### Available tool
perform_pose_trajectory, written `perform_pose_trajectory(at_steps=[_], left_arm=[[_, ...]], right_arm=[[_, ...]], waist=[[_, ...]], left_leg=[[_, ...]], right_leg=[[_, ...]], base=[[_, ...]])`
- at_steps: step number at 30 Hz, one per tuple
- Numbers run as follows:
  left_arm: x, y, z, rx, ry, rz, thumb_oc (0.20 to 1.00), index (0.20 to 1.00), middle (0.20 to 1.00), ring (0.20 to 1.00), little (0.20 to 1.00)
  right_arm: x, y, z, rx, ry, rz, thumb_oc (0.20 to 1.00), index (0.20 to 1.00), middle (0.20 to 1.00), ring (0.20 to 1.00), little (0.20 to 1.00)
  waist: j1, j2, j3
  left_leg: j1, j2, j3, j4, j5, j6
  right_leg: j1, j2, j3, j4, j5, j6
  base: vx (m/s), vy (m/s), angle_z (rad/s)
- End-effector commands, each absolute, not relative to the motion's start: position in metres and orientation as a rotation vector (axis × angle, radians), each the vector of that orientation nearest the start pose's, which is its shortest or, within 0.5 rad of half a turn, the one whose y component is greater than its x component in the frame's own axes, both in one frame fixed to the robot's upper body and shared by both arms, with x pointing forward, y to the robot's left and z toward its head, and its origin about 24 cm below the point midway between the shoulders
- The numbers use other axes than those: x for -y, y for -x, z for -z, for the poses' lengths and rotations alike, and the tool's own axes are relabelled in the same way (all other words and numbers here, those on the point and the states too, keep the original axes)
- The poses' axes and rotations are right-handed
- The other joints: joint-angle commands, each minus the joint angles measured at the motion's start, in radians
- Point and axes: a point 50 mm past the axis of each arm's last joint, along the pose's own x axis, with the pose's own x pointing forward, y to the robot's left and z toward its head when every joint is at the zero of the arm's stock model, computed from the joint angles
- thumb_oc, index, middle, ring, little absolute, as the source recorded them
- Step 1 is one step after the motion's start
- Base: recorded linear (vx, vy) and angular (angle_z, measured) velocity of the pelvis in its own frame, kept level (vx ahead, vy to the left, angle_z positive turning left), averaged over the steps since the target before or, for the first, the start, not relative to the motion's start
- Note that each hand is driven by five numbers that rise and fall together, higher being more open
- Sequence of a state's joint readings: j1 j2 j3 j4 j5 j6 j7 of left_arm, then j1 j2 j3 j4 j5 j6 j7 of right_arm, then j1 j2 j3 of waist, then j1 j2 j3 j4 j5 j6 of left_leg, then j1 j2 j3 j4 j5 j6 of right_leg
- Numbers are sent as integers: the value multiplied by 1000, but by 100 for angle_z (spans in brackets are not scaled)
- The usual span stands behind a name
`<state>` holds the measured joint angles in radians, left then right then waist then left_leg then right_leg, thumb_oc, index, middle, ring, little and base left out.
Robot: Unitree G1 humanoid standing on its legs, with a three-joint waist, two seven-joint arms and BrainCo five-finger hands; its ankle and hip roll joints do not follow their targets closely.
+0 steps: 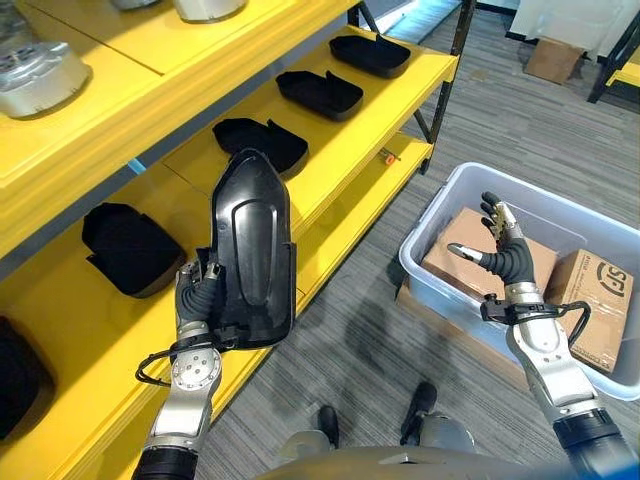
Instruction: Move parts from the plastic box to the shelf.
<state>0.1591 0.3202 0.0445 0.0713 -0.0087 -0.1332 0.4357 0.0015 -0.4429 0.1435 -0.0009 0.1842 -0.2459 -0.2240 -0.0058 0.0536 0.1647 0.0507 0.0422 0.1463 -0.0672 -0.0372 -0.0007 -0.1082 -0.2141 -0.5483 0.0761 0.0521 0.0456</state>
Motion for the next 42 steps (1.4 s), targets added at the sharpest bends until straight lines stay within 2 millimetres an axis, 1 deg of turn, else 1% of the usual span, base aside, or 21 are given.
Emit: perform_pose_trajectory(at_steps=[1,7,8,9,10,11,12,14,16,17,19,21,25,29,32,34,36,37,38,39,42], left_arm=[[-269,-220,-68,187,-379,-560,200,200,200,200,200],[-272,-217,-70,194,-408,-565,200,200,200,200,200],[-273,-217,-71,196,-424,-567,200,200,200,200,200],[-274,-220,-73,205,-433,-575,200,200,200,200,200],[-274,-220,-73,205,-434,-575,200,200,200,200,200],[-274,-223,-74,211,-433,-570,200,200,200,200,200],[-273,-226,-75,216,-440,-561,200,200,200,200,200],[-271,-227,-74,210,-436,-546,200,200,200,200,200],[-269,-229,-72,201,-436,-533,200,200,200,200,200],[-269,-228,-72,200,-436,-533,200,200,200,200,200],[-266,-231,-69,188,-425,-524,200,200,200,200,200],[-263,-226,-65,183,-405,-516,200,200,200,200,200],[-265,-215,-60,162,-371,-514,200,200,200,200,200],[-258,-214,-56,147,-344,-466,200,200,200,200,200],[-256,-217,-57,152,-338,-448,200,200,200,200,200],[-255,-218,-61,167,-343,-432,200,200,200,200,200],[-257,-216,-61,167,-346,-440,200,200,200,200,200],[-259,-216,-63,175,-341,-452,200,200,200,200,200],[-259,-216,-63,175,-340,-453,200,200,200,200,200],[-259,-218,-65,182,-331,-462,200,200,200,200,200],[-259,-220,-67,188,-325,-469,200,200,200,200,200]], right_arm=[[189,-261,-82,279,154,9,1000,1000,1000,1000,1000],[179,-264,-81,273,105,-2,1000,1000,1000,1000,1000],[178,-263,-82,276,100,-6,1000,1000,1000,1000,1000],[172,-265,-83,284,86,-21,1000,1000,1000,1000,1000],[172,-265,-83,284,86,-21,1000,1000,1000,1000,1000],[168,-265,-84,288,72,-32,1000,1000,1000,1000,1000],[165,-265,-85,289,63,-50,1000,1000,1000,1000,1000],[165,-262,-84,285,46,-70,1000,1000,1000,1000,1000],[164,-259,-82,273,40,-89,1000,1000,1000,1000,1000],[164,-259,-81,272,40,-89,1000,1000,1000,1000,1000],[159,-259,-85,287,21,-121,1000,1000,1000,1000,1000],[158,-258,-83,280,14,-135,1000,1000,1000,1000,1000],[159,-258,-85,284,26,-158,1000,1000,1000,1000,1000],[169,-255,-85,277,39,-143,1000,1000,1000,1000,1000],[174,-254,-86,279,48,-131,1000,1000,1000,1000,1000],[179,-253,-86,279,49,-119,1000,1000,1000,1000,1000],[178,-253,-86,275,40,-123,1000,1000,1000,1000,1000],[178,-254,-85,273,31,-119,1000,1000,1000,1000,1000],[178,-254,-85,273,31,-119,1000,1000,1000,1000,1000],[177,-256,-85,275,32,-112,1000,1000,1000,1000,1000],[177,-258,-84,271,21,-91,1000,1000,1000,1000,1000]], waist=[[7,-70,-23],[16,-96,-28],[17,-100,-26],[10,-103,-15],[10,-104,-16],[-2,-99,-8],[-12,-94,-1],[-16,-98,-5],[-27,-108,-22],[-26,-108,-23],[-31,-120,-41],[-21,-129,-61],[-6,-123,-77],[-13,-109,-50],[-20,-111,-30],[-38,-128,-13],[-42,-134,-16],[-46,-134,-16],[-48,-132,-15],[-53,-122,-14],[-71,-83,-19]], left_leg=[[5,-44,-20,-11,23,-13],[9,-102,-38,-7,5,26],[13,-107,-41,-10,4,33],[18,-104,-47,-13,8,38],[16,-105,-46,-13,9,38],[18,-96,-59,-13,11,41],[16,-91,-71,-15,24,52],[2,-96,-82,-11,41,61],[-15,-106,-99,-9,57,62],[-14,-106,-99,-9,55,62],[-36,-119,-127,-1,62,63],[-53,-129,-130,-4,71,55],[-75,-119,-106,24,70,45],[-109,-127,-144,124,49,27],[-135,-136,-164,189,34,19],[-127,-80,-147,282,-31,11],[-112,-21,-163,304,-39,6],[-95,72,-166,307,-7,2],[-94,74,-168,305,-7,-1],[-75,136,-163,284,30,-12],[-26,266,-133,180,138,-60]], right_leg=[[55,-71,90,-93,136,125],[54,-132,107,-77,178,156],[47,-139,119,-54,178,157],[23,-131,178,-8,175,155],[21,-132,179,-7,175,155],[6,-92,251,23,143,143],[-28,18,373,82,55,106],[-30,126,433,144,-18,70],[-14,207,497,150,-55,48],[-14,207,498,153,-58,47],[8,279,588,134,-83,19],[57,265,593,-3,-48,15],[87,258,590,-89,-3,19],[104,249,540,-62,-30,-1],[86,240,526,-14,-40,-7],[55,204,502,32,-39,-8],[40,188,500,50,-49,-9],[12,170,490,90,-59,-7],[10,172,488,98,-64,-8],[-19,163,472,137,-80,-6],[-73,135,427,214,-113,6]], base=[[-21,155,9],[-18,198,29],[-33,182,26],[-15,115,20],[-22,97,20],[-30,129,27],[-37,159,29],[-45,107,19],[-17,25,22],[-1,-1,37],[-59,-75,18],[-61,-120,27],[-68,-109,-5],[-55,-55,31],[-140,10,74],[-169,67,61],[-121,104,87],[-103,104,44],[-117,133,1],[-71,99,13],[-105,228,33]])
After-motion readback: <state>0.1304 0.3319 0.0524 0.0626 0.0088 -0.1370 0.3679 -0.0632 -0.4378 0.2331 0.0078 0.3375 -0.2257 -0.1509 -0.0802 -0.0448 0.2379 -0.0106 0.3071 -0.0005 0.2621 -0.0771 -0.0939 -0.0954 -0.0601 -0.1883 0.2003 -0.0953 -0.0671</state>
